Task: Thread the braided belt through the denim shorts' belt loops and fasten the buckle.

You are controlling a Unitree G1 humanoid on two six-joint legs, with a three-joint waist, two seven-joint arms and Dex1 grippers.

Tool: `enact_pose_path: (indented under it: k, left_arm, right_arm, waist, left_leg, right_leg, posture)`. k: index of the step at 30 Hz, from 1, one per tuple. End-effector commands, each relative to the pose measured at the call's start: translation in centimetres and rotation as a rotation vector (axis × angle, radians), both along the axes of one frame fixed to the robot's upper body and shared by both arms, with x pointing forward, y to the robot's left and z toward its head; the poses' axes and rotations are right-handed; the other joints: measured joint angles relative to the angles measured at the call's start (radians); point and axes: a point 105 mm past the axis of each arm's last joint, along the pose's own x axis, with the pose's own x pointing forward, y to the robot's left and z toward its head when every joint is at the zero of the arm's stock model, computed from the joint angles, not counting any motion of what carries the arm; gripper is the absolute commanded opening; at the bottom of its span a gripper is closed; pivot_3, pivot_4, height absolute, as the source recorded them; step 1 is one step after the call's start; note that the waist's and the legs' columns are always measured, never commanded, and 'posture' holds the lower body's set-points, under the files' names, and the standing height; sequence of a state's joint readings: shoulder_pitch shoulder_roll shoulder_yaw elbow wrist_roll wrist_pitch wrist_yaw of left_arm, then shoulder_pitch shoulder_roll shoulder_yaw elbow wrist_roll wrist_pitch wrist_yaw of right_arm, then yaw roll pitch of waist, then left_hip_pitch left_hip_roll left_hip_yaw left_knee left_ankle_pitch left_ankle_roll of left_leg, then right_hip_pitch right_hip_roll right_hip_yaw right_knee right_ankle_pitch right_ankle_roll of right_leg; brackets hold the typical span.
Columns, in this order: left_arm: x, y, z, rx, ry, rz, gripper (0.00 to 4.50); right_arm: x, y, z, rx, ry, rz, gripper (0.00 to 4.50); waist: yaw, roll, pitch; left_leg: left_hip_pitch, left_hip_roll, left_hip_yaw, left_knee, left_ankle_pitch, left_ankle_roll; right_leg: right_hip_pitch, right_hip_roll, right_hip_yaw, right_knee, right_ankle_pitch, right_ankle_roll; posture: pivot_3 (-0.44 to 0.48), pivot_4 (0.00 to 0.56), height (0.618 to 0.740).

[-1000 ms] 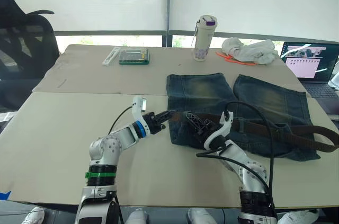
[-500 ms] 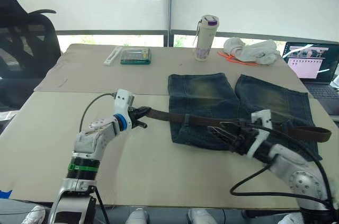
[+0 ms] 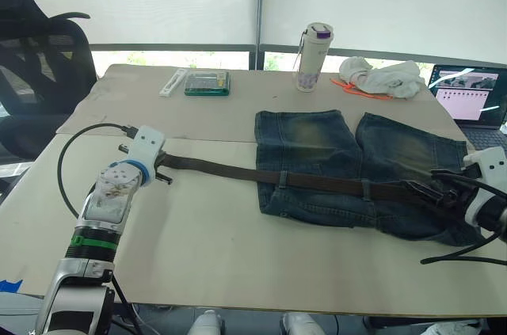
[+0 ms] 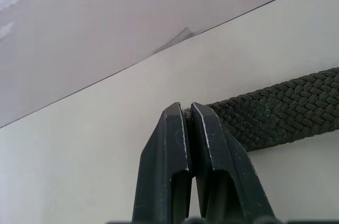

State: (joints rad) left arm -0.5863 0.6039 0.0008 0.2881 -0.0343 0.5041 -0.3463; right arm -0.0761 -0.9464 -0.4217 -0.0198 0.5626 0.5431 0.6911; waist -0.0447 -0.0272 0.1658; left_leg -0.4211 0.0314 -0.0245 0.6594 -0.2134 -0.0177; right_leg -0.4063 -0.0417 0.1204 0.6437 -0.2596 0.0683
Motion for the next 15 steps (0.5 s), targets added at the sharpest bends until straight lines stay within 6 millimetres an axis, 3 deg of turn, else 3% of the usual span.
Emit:
enact_pose_path:
  k: [1, 10, 15]
  left_arm:
    - [-0.4, 2.8, 0.5, 0.083, -0.006, 0.099, 0.0]
    - [-0.5, 6.5, 1.8, 0.259, -0.09, 0.25, 0.0]
    - [-0.6, 7.1, 2.0, 0.294, -0.115, 0.274, 0.0]
  right_arm:
    - [0.0, -1.6, 1.8, -0.083, -0.024, -0.029, 4.23]
    - [0.4, -3.5, -0.1, -0.061, 0.181, -0.111, 4.23]
    - [1.3, -3.8, 0.0, -0.024, 0.217, -0.126, 4.23]
  waist:
    - [-0.002, 0.0, 0.0]
    - [-0.002, 0.0, 0.0]
    - [0.0, 0.0, 0.0]
  left_leg:
    - [0.0, 0.0, 0.0, 0.0, 0.0, 0.0]
    - [0.001, 0.0, 0.0, 0.0, 0.0, 0.0]
    - [0.0, 0.0, 0.0, 0.0, 0.0, 0.0]
  right_leg:
    - [0.0, 0.0, 0.0, 0.0, 0.0, 0.0]
    - [0.0, 0.0, 0.0, 0.001, 0.0, 0.0]
    - [0.0, 0.0, 0.0, 0.001, 0.0, 0.0]
  posture:
    - [0.0, 0.15, 0.737]
    - [0.0, 0.15, 0.737]
    - [0.0, 0.15, 0.737]
